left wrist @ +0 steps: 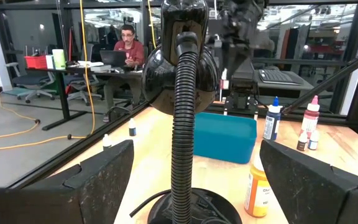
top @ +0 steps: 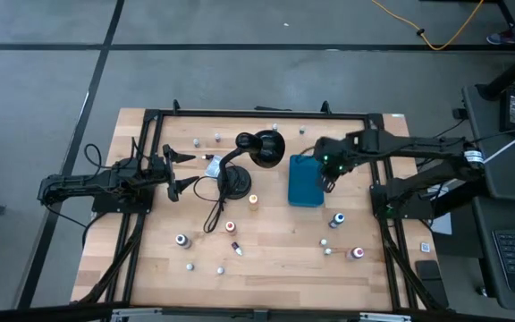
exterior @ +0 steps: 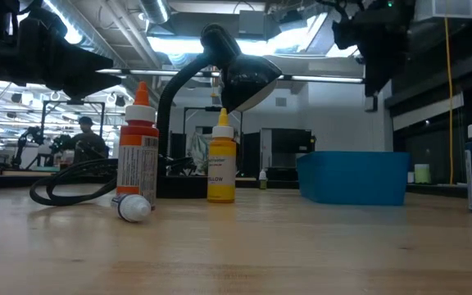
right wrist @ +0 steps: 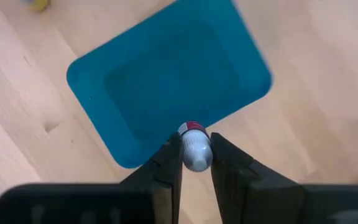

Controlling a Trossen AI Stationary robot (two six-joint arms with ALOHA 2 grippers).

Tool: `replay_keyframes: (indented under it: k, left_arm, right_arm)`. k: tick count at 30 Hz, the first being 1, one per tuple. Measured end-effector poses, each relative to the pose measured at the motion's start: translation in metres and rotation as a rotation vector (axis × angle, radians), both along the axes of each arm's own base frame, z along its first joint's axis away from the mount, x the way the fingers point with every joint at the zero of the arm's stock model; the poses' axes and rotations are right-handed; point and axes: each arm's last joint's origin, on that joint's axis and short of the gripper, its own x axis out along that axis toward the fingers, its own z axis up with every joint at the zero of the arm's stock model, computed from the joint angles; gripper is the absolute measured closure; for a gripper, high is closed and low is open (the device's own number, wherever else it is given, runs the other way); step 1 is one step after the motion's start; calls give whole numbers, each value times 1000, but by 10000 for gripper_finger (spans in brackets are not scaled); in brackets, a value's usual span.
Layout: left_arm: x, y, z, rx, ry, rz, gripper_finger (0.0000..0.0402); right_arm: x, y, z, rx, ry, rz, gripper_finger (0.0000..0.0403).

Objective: Pick & Place food coloring
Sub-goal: Put the small red food coloring bottle into the blue bin

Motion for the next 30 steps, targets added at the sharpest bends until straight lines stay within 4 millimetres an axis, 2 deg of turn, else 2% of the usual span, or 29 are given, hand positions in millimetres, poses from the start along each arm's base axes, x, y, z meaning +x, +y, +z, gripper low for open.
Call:
replay_keyframes:
  k: [7,16,30]
  left_arm:
    - [0,0,0,0,0,0,56]
    - [0,0,0,0,0,0,56]
    - [0,0,0,0,0,0,56]
  right_arm:
    - [2,16,-40,27,-7,16,334]
    - [8,23,-82,79,-32,36,332]
    - [22,25,-109,99,33,59,331]
